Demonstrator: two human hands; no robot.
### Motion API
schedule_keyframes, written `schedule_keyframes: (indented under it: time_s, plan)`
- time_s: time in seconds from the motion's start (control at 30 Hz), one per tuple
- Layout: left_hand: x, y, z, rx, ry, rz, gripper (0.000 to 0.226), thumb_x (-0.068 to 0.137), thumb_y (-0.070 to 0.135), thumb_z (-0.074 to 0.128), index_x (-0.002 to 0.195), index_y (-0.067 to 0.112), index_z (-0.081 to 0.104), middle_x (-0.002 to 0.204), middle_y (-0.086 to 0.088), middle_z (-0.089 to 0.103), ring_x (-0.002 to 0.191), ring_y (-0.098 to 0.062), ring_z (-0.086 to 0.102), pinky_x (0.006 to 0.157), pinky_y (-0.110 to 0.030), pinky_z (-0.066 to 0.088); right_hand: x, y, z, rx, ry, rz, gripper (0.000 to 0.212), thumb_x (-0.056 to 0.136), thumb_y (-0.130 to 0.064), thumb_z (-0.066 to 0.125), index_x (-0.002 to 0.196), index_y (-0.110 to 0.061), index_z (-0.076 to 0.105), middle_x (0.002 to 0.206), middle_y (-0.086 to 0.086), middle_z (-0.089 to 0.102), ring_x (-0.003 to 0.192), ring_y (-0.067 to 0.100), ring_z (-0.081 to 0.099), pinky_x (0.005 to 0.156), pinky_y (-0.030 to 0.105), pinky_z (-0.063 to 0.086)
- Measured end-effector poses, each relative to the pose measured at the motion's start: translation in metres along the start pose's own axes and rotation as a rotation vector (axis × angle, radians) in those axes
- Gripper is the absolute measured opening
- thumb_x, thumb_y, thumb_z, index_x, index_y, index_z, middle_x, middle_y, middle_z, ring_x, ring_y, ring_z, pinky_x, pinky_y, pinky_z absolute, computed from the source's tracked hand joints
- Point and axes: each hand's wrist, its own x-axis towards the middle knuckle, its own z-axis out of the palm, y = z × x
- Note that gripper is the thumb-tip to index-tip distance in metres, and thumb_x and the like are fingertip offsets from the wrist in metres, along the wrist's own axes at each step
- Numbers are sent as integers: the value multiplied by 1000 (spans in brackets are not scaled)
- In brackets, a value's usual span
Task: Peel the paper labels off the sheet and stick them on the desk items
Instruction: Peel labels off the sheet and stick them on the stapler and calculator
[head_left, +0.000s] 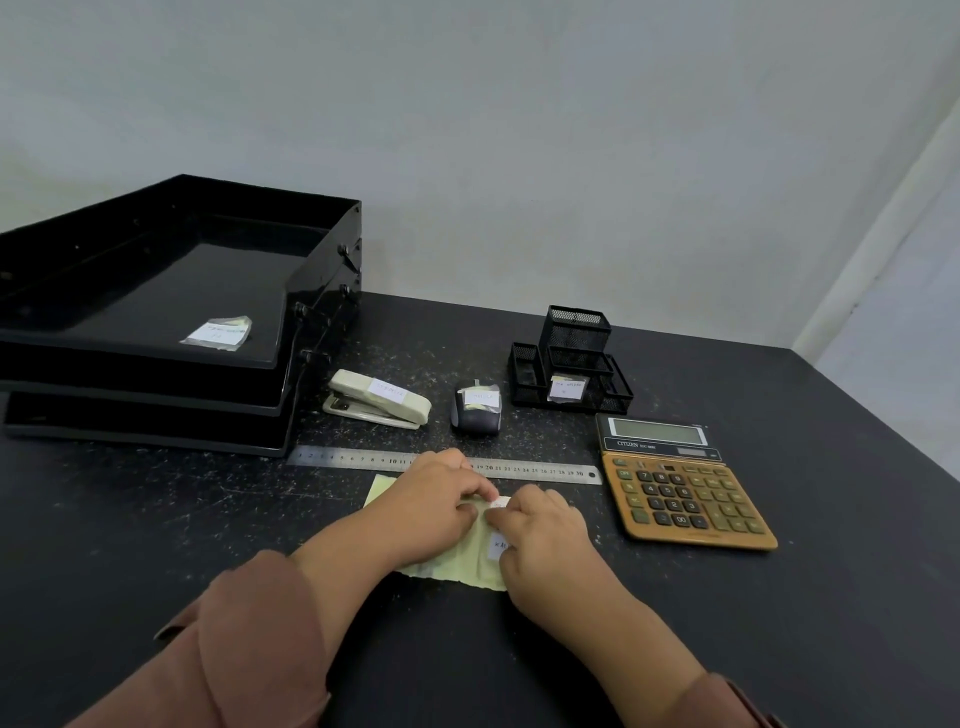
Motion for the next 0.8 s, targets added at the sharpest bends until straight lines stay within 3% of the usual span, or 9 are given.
schedule_keyframes:
  time_s: [0.13, 0.3, 0.6, 0.8]
  plan:
    - [1, 0, 1, 4, 9, 3, 28, 89, 18, 52, 111, 31, 63, 98, 11, 43, 106, -11, 37, 93, -22, 28, -2, 1, 0, -26, 7, -32, 45, 81, -13, 38, 121, -27, 52, 113, -5, 44, 101, 17, 36, 76, 28, 21]
    - [1, -1, 2, 18, 21, 13, 30, 89, 17, 51, 111, 31, 63, 99, 8, 46, 107, -14, 39, 95, -26, 32, -4, 1, -1, 26, 17, -5, 59, 83, -14, 38, 139, -26, 32, 126, -5, 41, 108, 17, 35, 88, 27, 26]
    - [1, 0, 2, 7, 17, -1, 29, 89, 17, 51, 112, 30, 63, 103, 9, 46, 109, -13, 37, 97, -24, 29, -2, 0, 2, -35, -13, -27, 45, 82, -16, 37, 124, -23, 52, 108, 0, 45, 102, 22, 38, 77, 29, 24]
    - [0, 0, 2, 25, 28, 1, 28, 90, 18, 50, 113, 30, 62, 103, 8, 47, 109, -13, 37, 97, -26, 32, -5, 2, -3, 22, 35, -30, 46, 82, -13, 38, 124, -29, 51, 124, -6, 43, 110, 17, 36, 87, 29, 25]
